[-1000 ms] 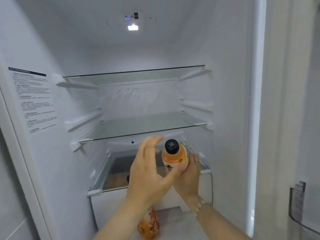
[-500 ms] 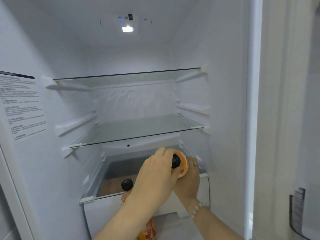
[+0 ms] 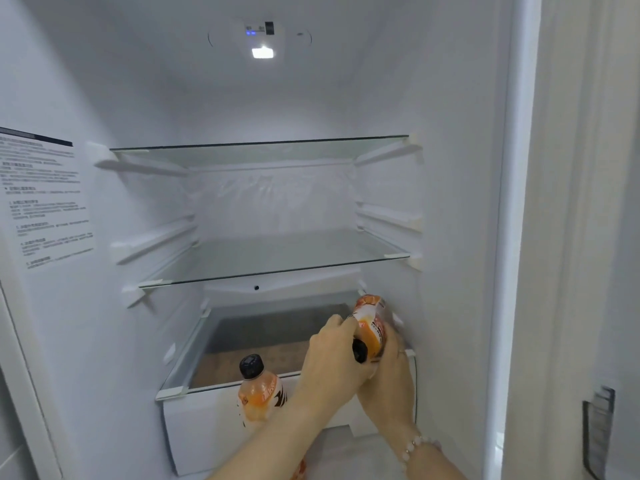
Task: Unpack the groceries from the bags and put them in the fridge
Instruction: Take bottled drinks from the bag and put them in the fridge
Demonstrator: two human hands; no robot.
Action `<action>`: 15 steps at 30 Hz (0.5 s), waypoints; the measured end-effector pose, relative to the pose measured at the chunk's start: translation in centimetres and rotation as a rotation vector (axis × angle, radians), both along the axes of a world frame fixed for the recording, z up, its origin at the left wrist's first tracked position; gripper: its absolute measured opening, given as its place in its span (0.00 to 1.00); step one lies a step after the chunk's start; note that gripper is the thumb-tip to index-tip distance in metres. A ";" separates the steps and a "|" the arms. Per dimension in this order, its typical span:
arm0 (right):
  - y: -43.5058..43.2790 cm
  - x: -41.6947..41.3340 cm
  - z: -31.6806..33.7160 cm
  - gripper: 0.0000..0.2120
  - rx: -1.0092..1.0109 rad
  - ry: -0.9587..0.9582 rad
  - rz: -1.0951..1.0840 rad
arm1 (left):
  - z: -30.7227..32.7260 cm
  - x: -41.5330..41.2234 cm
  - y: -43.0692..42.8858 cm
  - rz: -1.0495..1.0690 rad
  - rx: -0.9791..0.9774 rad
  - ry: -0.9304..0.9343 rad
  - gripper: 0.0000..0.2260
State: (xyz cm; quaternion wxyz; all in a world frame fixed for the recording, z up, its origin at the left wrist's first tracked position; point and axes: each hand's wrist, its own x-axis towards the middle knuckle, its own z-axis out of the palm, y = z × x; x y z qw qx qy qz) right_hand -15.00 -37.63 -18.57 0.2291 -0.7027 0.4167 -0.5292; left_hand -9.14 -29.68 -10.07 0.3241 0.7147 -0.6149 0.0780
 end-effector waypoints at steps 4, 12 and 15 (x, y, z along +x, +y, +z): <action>1.5 -0.6 -1.0 0.39 0.052 0.199 -0.061 | -0.3 -0.2 -3.2 -0.018 0.017 0.062 0.15; 2.0 -4.0 -3.0 0.29 0.004 0.285 -0.062 | -0.6 -0.4 -9.8 -0.012 0.111 0.143 0.12; 0.1 -4.7 -4.6 0.26 -0.137 0.198 -0.086 | -0.5 0.5 -12.0 -0.011 0.122 0.127 0.13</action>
